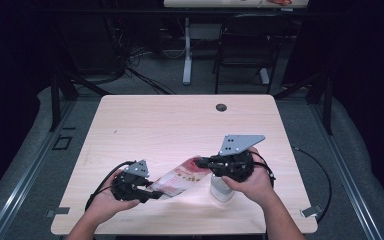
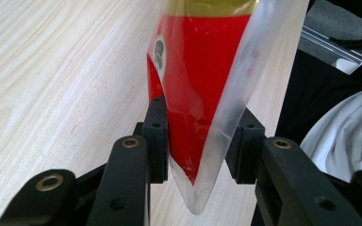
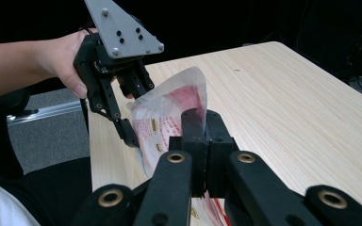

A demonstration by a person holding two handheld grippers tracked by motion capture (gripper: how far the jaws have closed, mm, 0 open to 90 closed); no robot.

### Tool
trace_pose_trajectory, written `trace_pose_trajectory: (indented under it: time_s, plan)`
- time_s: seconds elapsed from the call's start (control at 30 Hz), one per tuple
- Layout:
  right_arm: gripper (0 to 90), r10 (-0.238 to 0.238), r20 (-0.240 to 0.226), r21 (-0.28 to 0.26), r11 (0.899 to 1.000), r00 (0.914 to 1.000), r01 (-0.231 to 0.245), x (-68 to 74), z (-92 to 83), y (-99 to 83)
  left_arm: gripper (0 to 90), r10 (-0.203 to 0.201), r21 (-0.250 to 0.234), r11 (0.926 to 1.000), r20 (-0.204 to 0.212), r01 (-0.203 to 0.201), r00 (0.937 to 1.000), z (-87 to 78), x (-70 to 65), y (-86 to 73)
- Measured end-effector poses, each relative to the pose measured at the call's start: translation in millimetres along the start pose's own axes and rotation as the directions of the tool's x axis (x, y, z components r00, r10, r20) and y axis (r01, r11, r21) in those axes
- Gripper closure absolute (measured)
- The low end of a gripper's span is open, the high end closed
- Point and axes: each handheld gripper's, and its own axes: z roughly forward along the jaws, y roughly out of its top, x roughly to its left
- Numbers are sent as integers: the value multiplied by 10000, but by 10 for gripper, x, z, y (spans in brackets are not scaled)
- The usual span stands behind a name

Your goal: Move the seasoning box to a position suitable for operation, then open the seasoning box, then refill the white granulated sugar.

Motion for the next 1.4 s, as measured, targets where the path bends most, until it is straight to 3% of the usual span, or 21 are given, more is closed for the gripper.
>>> trace_pose_trajectory:
  time_s: [0.1, 0.2, 0.23, 0.27, 0.33, 0.37, 0.4, 0.43, 1.4]
  plan:
    - [898, 39, -24, -25, 10000, 10000, -39, -4, 0, -10, 661, -11, -80, 10000, 220, 13, 9998, -14, 11, -6]
    - [898, 80, -16, -47, 10000, 10000, -80, -15, 3, -24, 662, -48, -82, 10000, 206, 49, 9998, -26, 13, -8]
    - [898, 109, -16, -51, 9999, 9999, -109, -19, 4, -29, 662, -35, 52, 10000, 4, 35, 10000, -36, 5, -3]
    - [898, 115, -35, -58, 9999, 9999, -115, -26, 3, -36, 663, -71, -95, 9999, 235, 73, 9997, -29, 14, -9]
    - [898, 185, -32, -82, 9998, 9998, -185, -32, 1, -48, 663, -64, 19, 10000, 10, 64, 10000, -38, 7, -2]
    - [898, 199, -31, -94, 9998, 9998, -200, -35, 0, -52, 663, -76, -70, 9999, 243, 78, 9997, -35, 17, -3]
    - [898, 213, -23, -104, 9997, 9998, -213, -39, -2, -56, 663, -52, 42, 10000, 8, 52, 10000, -45, 8, 4]
    - [898, 230, -27, -113, 9997, 9997, -231, -43, -4, -57, 663, -66, -66, 10000, 211, 67, 9998, -45, 16, 3]
    - [898, 487, 38, -279, 9984, 9988, -485, -78, -46, -102, 666, -10, 159, 9999, -22, 11, 10000, -235, 1, 85]
